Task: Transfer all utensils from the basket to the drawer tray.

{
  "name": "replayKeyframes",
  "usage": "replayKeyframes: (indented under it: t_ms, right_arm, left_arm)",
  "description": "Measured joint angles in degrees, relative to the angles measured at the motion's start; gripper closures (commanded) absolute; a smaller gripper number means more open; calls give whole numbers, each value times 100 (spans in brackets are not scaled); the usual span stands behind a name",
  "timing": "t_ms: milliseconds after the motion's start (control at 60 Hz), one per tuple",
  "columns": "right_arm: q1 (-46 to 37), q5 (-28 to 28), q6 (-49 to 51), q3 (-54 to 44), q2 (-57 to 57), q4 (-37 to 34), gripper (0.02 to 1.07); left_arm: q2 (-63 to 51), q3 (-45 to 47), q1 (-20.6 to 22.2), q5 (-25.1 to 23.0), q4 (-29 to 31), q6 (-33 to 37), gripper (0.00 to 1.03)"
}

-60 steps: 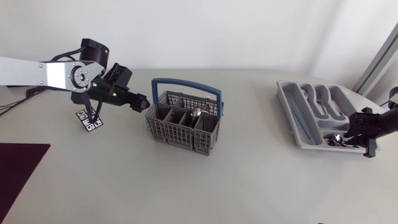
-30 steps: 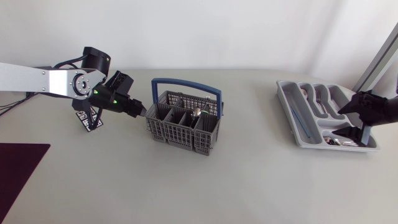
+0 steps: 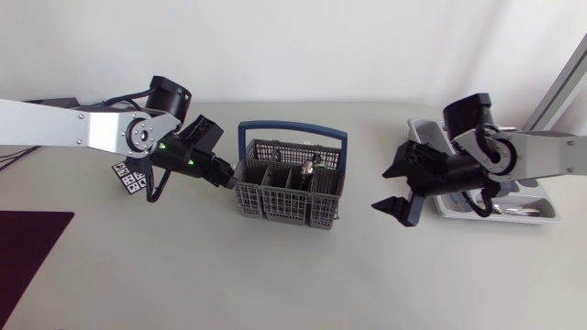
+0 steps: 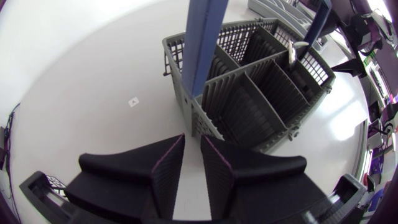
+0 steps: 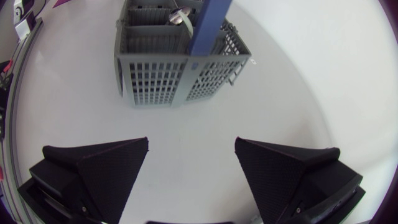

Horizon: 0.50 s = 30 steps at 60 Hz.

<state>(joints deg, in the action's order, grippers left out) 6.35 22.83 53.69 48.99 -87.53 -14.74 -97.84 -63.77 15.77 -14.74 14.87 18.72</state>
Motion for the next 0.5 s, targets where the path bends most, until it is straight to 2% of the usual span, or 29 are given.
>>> replayKeyframes:
  t_ms: [217, 500]
  right_arm:
    - [516, -420, -922, 457, -636, 223, 7]
    - [636, -778, -1475, 1185, -1248, 304, 7]
  left_arm:
    - [151, 111, 271, -20, 74, 46, 80]
    - [192, 111, 278, -17, 72, 61, 80]
